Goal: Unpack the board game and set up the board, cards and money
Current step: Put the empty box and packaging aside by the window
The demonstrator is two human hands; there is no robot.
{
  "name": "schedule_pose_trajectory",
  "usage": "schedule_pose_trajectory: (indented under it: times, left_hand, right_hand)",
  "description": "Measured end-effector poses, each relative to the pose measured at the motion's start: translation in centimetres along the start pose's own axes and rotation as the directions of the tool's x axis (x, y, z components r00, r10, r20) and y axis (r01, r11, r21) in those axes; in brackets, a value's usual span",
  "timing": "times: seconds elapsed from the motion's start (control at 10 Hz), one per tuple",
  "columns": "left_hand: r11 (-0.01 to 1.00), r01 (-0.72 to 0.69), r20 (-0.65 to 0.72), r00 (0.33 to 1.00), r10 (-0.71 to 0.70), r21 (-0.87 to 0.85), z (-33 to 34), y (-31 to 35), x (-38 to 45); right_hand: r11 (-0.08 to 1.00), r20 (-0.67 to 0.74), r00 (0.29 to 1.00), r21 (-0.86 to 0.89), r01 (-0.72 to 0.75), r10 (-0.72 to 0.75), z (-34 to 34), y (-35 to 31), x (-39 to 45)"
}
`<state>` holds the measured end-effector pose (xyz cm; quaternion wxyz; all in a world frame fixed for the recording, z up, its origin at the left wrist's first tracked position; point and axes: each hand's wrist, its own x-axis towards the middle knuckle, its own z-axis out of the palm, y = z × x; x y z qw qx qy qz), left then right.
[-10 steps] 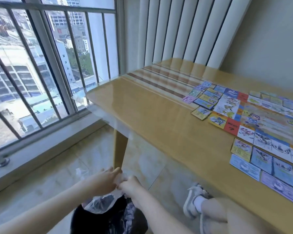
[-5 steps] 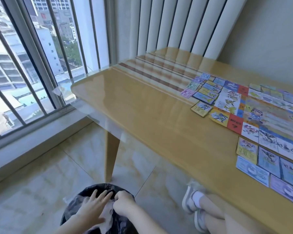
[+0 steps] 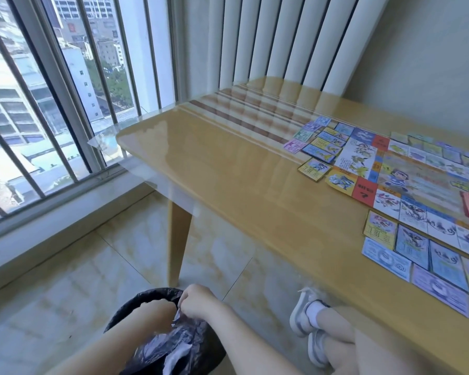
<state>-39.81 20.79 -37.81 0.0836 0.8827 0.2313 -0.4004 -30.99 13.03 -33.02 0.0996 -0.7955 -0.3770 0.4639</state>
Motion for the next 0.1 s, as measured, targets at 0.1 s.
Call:
schedule_pose_trajectory:
  times: [0.1]
  left_hand:
    - [1.0,-0.008,0.049,0.999,0.008,0.01,-2.02,0.87,-1.53]
  right_hand:
    - [1.0,-0.049,0.999,-0.017,0.013,-0.014,-0.88,-0.72,-1.56]
